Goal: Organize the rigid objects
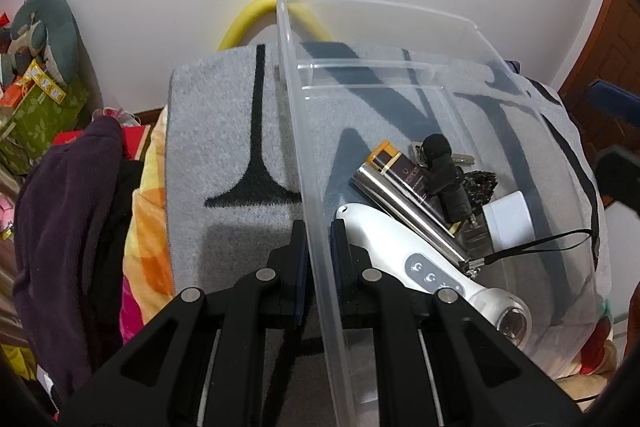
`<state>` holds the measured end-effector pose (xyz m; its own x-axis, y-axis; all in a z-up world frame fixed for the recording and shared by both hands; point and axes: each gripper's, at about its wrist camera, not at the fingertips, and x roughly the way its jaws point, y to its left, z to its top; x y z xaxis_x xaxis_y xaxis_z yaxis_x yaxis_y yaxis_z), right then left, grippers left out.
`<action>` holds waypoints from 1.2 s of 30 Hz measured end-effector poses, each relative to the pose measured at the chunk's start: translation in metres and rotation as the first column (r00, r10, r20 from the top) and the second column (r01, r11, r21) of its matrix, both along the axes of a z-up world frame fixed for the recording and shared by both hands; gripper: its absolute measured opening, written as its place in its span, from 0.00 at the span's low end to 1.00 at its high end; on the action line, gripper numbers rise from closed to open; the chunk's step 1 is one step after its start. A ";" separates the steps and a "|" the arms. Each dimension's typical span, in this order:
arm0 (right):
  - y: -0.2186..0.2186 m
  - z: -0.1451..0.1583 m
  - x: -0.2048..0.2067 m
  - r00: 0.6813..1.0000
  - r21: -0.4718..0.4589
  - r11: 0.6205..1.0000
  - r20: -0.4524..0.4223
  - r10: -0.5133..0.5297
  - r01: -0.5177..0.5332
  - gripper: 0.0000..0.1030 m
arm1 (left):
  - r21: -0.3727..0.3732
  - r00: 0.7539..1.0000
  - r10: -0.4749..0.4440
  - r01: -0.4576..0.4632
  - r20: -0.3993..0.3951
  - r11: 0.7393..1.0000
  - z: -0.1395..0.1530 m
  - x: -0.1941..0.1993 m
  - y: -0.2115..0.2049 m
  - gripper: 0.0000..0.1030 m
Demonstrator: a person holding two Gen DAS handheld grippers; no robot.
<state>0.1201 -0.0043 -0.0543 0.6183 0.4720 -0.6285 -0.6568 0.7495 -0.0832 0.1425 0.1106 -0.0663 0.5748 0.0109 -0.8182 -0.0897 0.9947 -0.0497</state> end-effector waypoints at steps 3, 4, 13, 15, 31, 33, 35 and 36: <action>-0.011 0.008 -0.004 1.000 0.031 0.999 0.013 -0.019 0.018 0.68 | -0.006 1.000 0.001 -0.001 0.026 1.000 0.010 -0.007 0.000 0.10; -0.014 0.010 -0.005 0.999 0.039 0.999 0.018 -0.028 0.027 0.73 | -0.005 0.999 0.003 -0.003 0.039 1.000 0.015 -0.010 0.000 0.10; -0.038 0.017 -0.034 0.995 0.090 0.994 0.080 -0.062 0.054 0.87 | -0.031 0.982 0.010 -0.004 0.186 1.000 0.059 -0.050 -0.004 0.30; -0.042 0.016 -0.041 0.994 0.105 0.993 0.089 -0.066 0.057 0.93 | -0.022 0.974 0.007 -0.002 0.228 1.000 0.067 -0.063 -0.011 0.46; -0.079 -0.003 -0.102 0.982 0.206 0.973 0.137 -0.133 0.103 1.00 | 0.144 0.885 -0.053 -0.016 0.463 0.989 0.079 -0.147 -0.069 0.99; -0.080 -0.007 -0.106 0.980 0.201 0.974 0.147 -0.135 0.104 1.00 | 0.134 0.887 -0.054 -0.009 0.459 0.991 0.073 -0.148 -0.072 0.99; -0.081 -0.011 -0.109 0.979 0.197 0.974 0.151 -0.140 0.109 1.00 | 0.123 0.888 -0.049 -0.009 0.457 0.992 0.068 -0.149 -0.073 0.99; -0.082 -0.012 -0.110 0.979 0.197 0.974 0.148 -0.141 0.110 1.00 | 0.118 0.889 -0.047 -0.007 0.456 0.993 0.065 -0.150 -0.074 0.99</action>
